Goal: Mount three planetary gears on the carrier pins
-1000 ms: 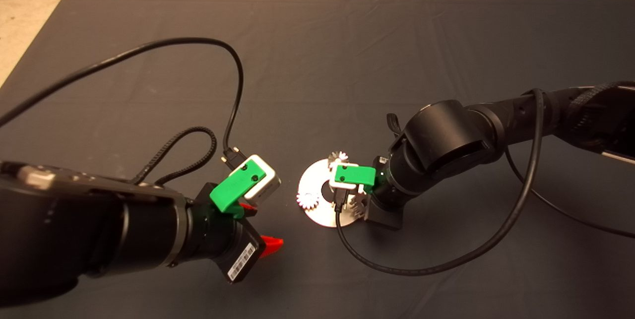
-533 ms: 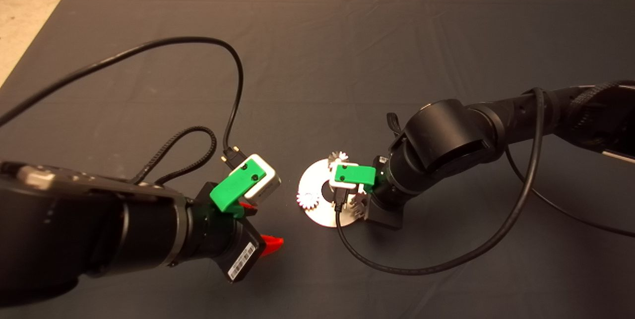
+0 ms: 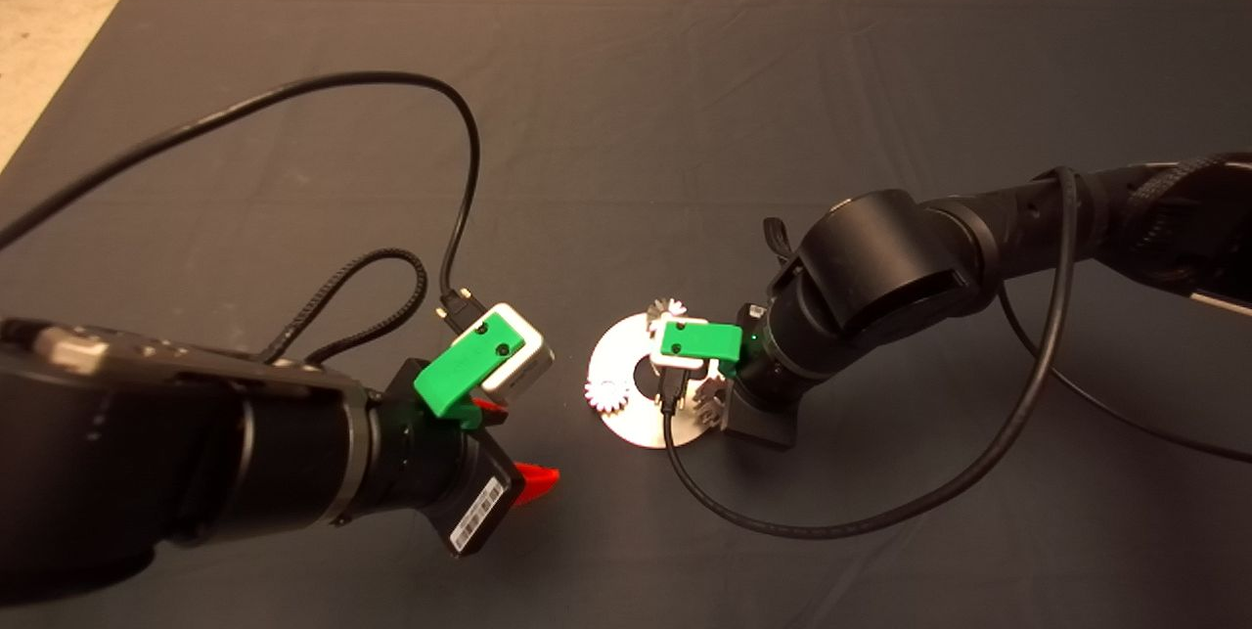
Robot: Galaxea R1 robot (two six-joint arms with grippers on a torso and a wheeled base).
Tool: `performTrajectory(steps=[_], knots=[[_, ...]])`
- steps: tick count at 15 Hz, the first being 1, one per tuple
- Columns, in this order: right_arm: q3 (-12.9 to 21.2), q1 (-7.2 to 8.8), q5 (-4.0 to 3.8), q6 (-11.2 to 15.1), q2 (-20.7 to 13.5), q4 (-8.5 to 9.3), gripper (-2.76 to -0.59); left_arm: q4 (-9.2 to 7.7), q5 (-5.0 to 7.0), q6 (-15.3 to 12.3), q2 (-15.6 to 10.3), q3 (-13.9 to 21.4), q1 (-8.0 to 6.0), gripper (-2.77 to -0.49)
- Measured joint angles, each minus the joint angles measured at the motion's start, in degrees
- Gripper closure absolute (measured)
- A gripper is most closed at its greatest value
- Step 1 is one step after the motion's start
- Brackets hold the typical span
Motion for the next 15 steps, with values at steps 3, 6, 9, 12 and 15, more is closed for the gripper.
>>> performTrajectory(steps=[3,6,9,12,15], knots=[[-0.1,0.0,0.0,0.0,0.0,0.0,-0.92,0.0,-0.83,-0.6,0.0,0.0,0.0,-1.46],[-0.1,0.0,0.0,0.0,0.1,0.05,-0.91,0.0,-1.05,-0.6,0.0,0.0,0.0,-1.46],[-0.1,0.0,-0.07,0.0,0.2,0.05,-0.91,0.0,-1.07,-1.1,0.0,0.0,0.0,-1.46],[-0.4,0.0,-0.24,0.0,1.4,0.1,-0.91,0.0,-1.23,-1.3,0.2,0.0,0.0,-1.46],[-0.6,0.0,0.14,-0.3,2.8,0.18,-0.91,0.02,-1.24,-1.3,0.3,0.0,0.0,-1.46]])
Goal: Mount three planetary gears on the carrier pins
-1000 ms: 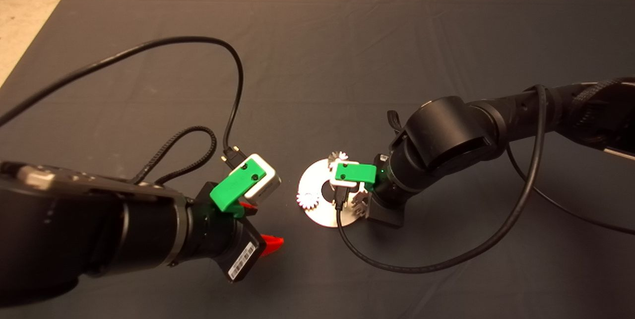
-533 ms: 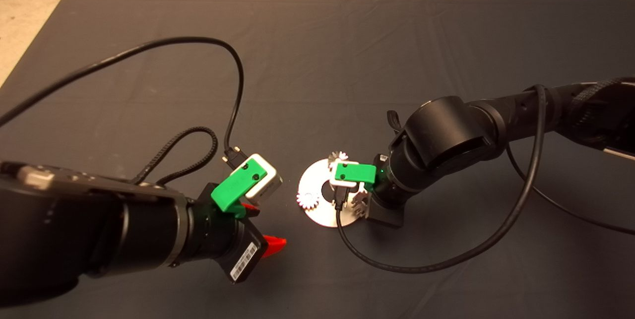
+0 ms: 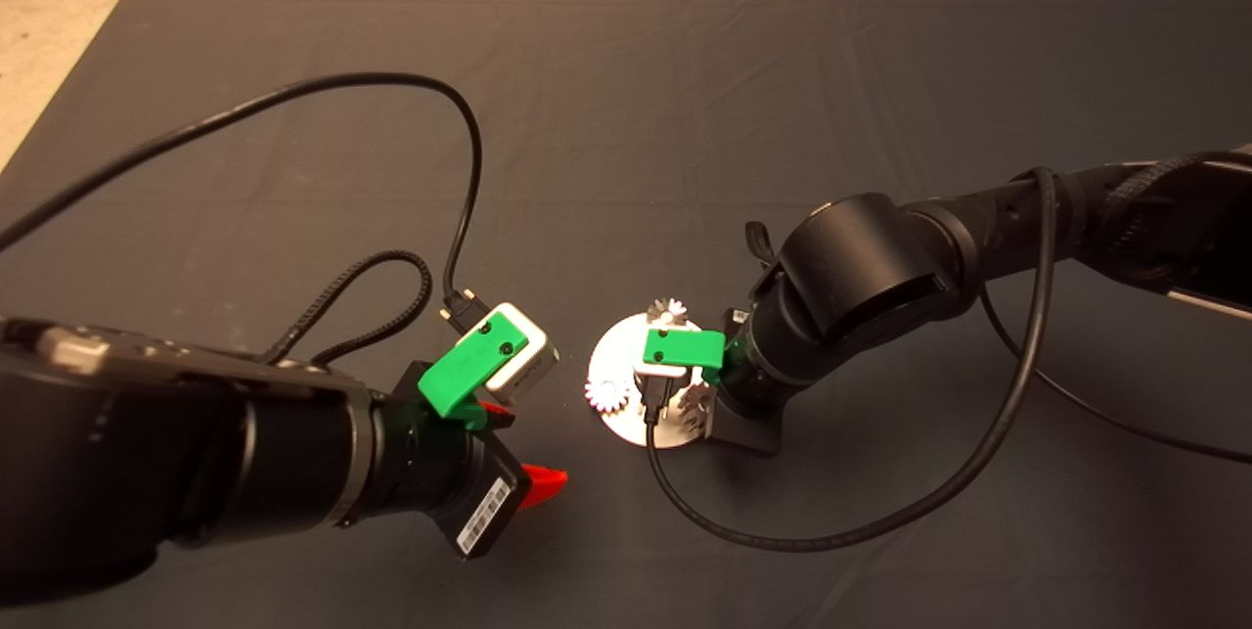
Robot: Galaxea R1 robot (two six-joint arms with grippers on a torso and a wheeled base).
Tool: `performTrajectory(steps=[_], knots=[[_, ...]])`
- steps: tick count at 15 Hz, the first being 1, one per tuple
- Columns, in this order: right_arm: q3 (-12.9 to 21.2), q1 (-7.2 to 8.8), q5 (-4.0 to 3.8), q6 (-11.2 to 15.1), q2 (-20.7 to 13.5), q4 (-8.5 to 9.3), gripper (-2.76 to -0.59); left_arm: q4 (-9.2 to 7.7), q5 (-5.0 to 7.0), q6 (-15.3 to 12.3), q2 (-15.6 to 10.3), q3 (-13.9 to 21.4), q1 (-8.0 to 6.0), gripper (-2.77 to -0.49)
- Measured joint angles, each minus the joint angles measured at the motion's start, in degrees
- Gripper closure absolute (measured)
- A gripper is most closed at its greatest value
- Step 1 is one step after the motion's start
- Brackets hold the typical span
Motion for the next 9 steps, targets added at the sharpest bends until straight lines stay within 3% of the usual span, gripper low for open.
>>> performTrajectory(steps=[3,9], knots=[[-1.8,0.26,0.09,-2.1,0.1,0.56,-0.91,0.0,-0.07,0.0,0.0,0.0,0.0,-1.46],[-2.3,0.5,0.15,-3.2,0.1,0.59,-0.91,0.0,-0.1,-0.8,0.0,0.0,0.0,-1.46]])
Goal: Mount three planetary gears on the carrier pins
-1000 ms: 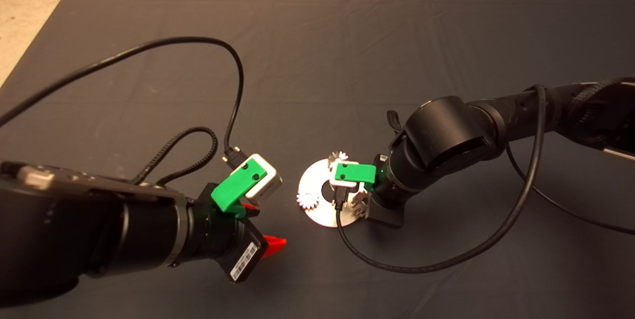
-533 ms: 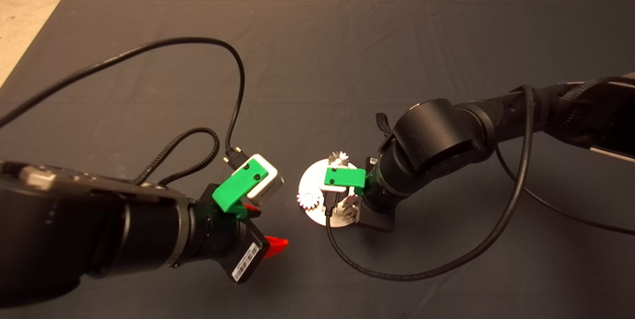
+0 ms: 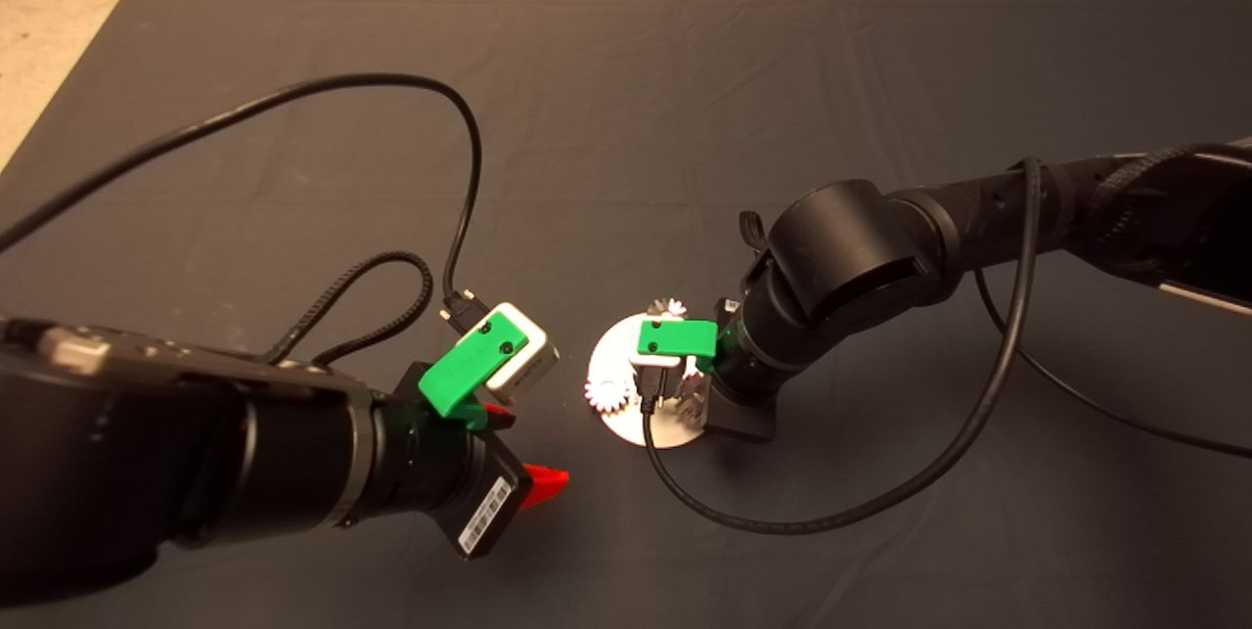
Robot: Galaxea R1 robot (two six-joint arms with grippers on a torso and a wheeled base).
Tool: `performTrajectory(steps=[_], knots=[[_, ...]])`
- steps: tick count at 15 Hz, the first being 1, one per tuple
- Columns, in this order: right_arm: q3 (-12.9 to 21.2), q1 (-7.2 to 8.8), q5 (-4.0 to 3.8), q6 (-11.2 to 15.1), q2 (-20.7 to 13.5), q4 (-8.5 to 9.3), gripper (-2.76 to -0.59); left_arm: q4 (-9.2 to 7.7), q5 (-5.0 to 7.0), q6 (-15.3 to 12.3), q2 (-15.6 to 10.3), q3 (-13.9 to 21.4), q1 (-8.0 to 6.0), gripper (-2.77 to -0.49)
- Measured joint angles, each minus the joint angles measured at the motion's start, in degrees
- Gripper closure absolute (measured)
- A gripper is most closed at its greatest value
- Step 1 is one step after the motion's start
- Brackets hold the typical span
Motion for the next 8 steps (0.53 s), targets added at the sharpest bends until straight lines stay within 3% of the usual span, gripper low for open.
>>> performTrajectory(steps=[4,8], knots=[[-0.1,0.04,0.0,-0.5,-0.1,0.37,-0.91,0.0,0.0,0.0,0.0,0.0,0.0,-1.46],[-0.1,0.57,-0.25,-0.7,-0.3,2.44,-0.91,0.0,0.0,-0.2,0.0,0.0,0.0,-1.46]])
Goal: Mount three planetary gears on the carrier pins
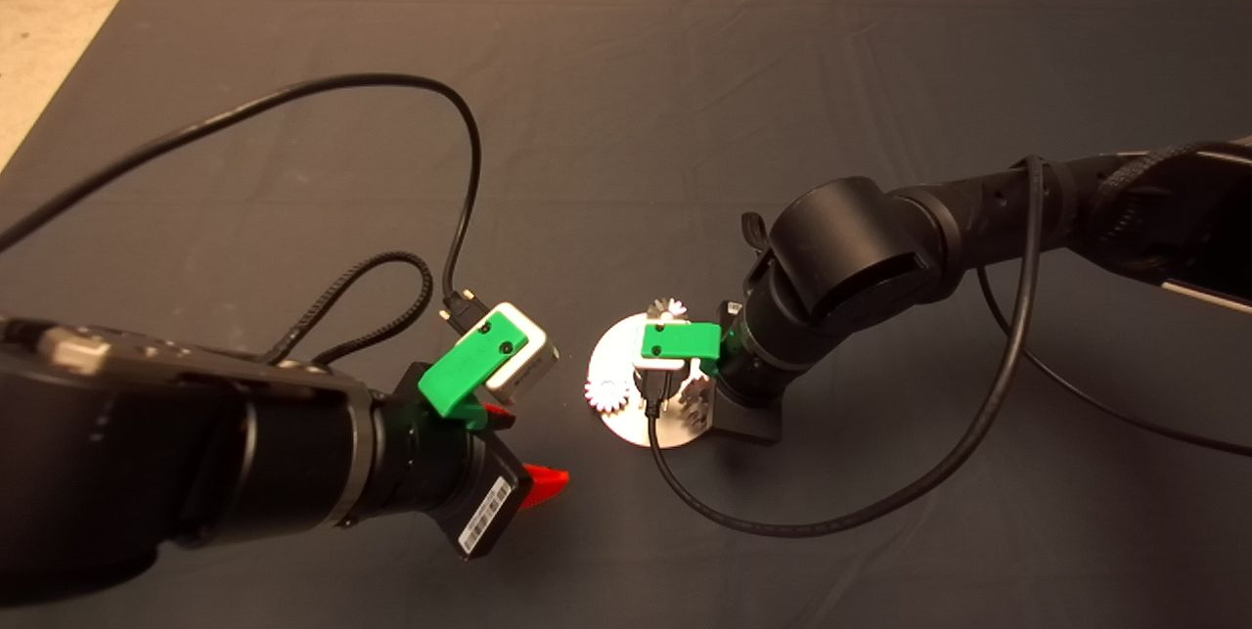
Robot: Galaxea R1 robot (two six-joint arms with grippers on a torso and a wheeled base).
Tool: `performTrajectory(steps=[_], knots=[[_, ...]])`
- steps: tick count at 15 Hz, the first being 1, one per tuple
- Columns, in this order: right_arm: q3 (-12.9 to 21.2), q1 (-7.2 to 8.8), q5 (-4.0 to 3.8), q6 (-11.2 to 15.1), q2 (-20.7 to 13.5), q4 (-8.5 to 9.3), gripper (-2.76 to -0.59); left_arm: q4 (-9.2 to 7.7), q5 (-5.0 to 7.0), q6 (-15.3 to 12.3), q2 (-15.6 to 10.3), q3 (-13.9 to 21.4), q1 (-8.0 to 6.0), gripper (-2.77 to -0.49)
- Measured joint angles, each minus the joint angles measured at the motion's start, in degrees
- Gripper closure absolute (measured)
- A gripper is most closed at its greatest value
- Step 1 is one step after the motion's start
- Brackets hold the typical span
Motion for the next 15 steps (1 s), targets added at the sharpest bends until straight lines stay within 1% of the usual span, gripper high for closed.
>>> performTrajectory(steps=[3,7,9,12,15], knots=[[0.0,1.05,0.1,0.0,0.0,0.71,-0.91,0.0,0.0,0.0,0.0,0.0,0.0,-1.46],[0.0,1.33,0.1,0.0,0.0,2.19,-0.91,0.0,-0.06,-0.5,0.0,0.0,0.0,-1.46],[0.0,2.04,0.1,0.0,0.0,2.48,-0.91,0.0,-0.5,-0.5,-0.2,0.0,0.0,-1.46],[0.0,2.1,0.12,0.0,0.0,3.26,-0.91,0.0,-0.62,-0.5,-0.3,0.0,0.0,-1.46],[0.0,2.1,0.11,0.0,0.0,3.39,-0.91,0.0,-0.72,-0.5,-0.3,0.0,0.0,-1.46]])
